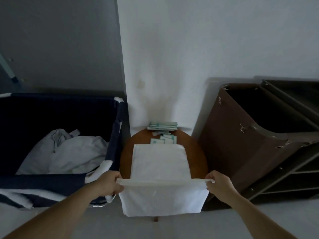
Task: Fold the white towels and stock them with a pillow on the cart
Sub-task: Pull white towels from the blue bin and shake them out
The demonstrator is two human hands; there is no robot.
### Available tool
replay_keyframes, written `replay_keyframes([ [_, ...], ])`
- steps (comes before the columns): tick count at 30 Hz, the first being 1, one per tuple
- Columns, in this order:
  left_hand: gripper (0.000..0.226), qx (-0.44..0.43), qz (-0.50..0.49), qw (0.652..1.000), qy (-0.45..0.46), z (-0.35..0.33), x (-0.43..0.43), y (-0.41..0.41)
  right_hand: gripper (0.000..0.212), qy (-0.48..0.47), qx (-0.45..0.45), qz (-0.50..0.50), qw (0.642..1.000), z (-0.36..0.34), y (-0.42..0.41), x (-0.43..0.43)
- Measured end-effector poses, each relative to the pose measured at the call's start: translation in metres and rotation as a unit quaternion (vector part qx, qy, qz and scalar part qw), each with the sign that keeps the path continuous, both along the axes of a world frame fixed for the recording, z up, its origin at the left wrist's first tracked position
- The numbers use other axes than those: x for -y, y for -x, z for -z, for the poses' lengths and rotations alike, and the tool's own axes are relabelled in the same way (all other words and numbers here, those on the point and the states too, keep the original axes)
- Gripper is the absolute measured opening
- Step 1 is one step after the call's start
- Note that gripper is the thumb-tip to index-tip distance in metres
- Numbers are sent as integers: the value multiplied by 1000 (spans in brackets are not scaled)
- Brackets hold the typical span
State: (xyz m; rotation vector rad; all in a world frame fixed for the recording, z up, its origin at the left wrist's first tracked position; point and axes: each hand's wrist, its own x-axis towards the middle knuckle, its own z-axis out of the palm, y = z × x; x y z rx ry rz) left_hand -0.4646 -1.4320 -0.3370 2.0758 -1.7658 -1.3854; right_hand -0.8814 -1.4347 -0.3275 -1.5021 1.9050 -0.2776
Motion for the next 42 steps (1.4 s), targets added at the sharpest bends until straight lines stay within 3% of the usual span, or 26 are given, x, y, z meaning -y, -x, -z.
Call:
replay_keyframes([
  [5,16,11,49,994,-93,4,10,2,5,-124,-22,-7,992,15,4,20],
  [15,12,-5,-66,998,10,18,142,14,15,7,-75,-41,996,31,12,144],
  [20,6,-4,-163,986,19,59,223,26,21,34,-24,-20,999,76,11,240],
  [24,23,14,-219,976,8,106,280,34,20,11,-11,-10,1000,127,8,309],
  [31,32,25,-272,961,-51,178,328,43,23,-52,15,35,998,210,2,362],
  [42,34,48,-246,965,-77,254,371,43,31,-93,7,143,985,275,-18,390],
])
